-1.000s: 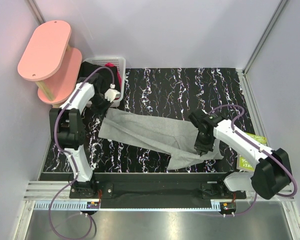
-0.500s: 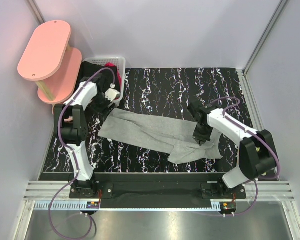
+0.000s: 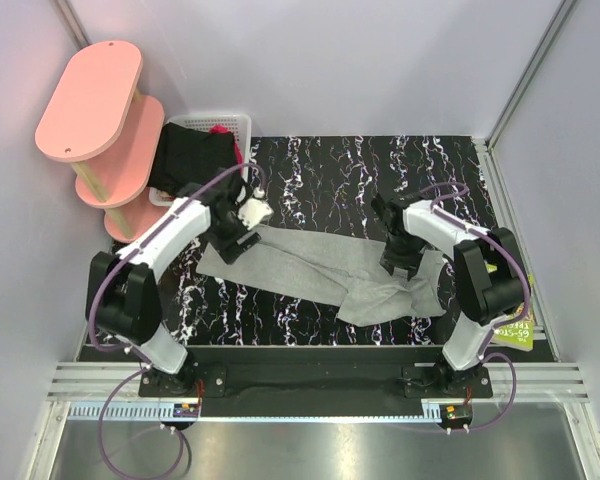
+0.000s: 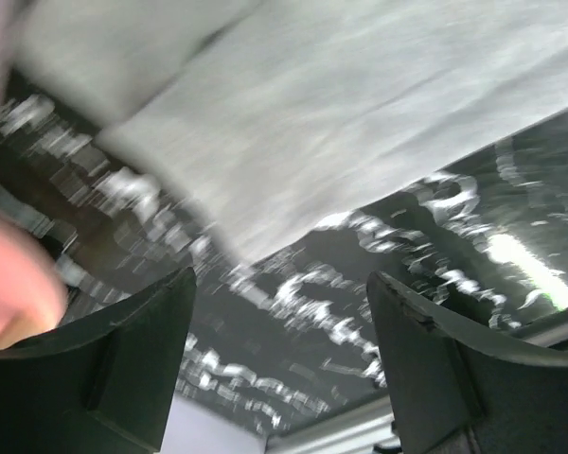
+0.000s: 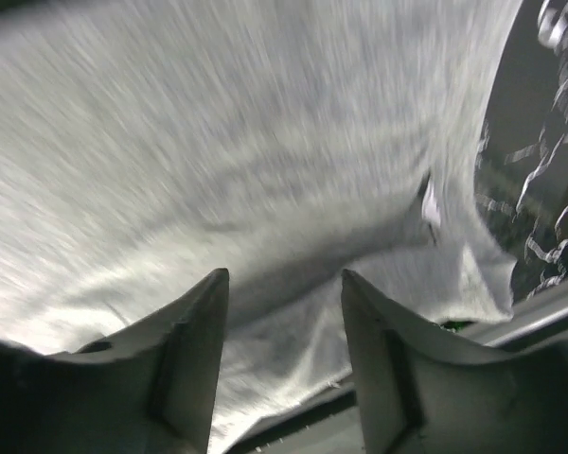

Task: Fold and stack the t-shirts
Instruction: Fold the other side of the tshirt into a rectangle

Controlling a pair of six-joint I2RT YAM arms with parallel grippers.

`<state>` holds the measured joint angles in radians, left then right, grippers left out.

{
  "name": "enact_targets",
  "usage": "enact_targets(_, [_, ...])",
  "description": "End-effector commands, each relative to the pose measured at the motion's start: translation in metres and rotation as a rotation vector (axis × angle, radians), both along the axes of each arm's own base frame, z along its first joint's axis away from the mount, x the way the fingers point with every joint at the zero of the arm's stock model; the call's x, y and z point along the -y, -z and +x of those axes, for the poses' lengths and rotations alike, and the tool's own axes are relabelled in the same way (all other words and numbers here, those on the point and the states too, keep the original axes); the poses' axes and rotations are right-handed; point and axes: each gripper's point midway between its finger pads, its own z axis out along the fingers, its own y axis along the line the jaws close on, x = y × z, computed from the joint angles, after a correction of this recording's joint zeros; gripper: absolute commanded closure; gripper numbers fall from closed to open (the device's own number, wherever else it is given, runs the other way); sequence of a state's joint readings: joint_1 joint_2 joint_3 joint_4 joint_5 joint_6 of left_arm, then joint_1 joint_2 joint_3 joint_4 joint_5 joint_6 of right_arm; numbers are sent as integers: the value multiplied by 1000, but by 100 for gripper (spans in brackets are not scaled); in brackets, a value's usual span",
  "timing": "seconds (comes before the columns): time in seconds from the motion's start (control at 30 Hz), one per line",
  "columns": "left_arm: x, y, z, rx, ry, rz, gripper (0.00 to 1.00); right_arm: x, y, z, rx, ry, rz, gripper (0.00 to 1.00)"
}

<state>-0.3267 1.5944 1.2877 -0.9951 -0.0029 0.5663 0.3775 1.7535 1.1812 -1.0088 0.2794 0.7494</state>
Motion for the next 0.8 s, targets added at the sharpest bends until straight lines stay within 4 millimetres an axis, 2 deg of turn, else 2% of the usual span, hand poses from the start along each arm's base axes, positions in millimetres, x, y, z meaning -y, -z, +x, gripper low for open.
enact_targets(0.0, [11, 50, 5, -61, 2, -28, 24, 7, -26, 46, 126, 0, -62, 39])
enact_targets(0.1, [1, 76, 15, -61, -8, 41, 25, -1, -57, 73, 200, -1, -45, 39])
enact_targets(0.2, [-5, 84, 24, -61, -42, 56, 27, -7, -73, 74, 223, -20, 1, 40])
enact_targets(0.27, [-7, 86, 26, -66, -53, 43, 27, -12, -85, 66, 239, -47, 37, 41])
enact_targets(0.3, [-13, 88, 25, -65, -67, 49, 28, -19, -82, 48, 214, -72, 87, 43])
enact_targets(0.33, [-16, 91, 23, -72, -69, 55, 28, -25, -92, 39, 235, -102, 127, 44])
enact_targets(0.37, [-21, 92, 22, -70, -74, 57, 28, -32, -85, 24, 200, -121, 169, 45])
enact_targets(0.43, [-26, 97, 17, -81, -79, 64, 28, -41, -96, 6, 222, -160, 220, 45])
enact_targets(0.57, [-36, 98, 8, -88, -100, 54, 29, -52, -92, -31, 168, -164, 331, 45])
enact_targets(0.63, [-38, 102, 1, -101, -106, 50, 29, -54, -91, -40, 152, -162, 358, 45])
enact_targets(0.77, [-40, 102, -9, -99, -112, 41, 30, -49, -74, -51, 96, -152, 338, 44])
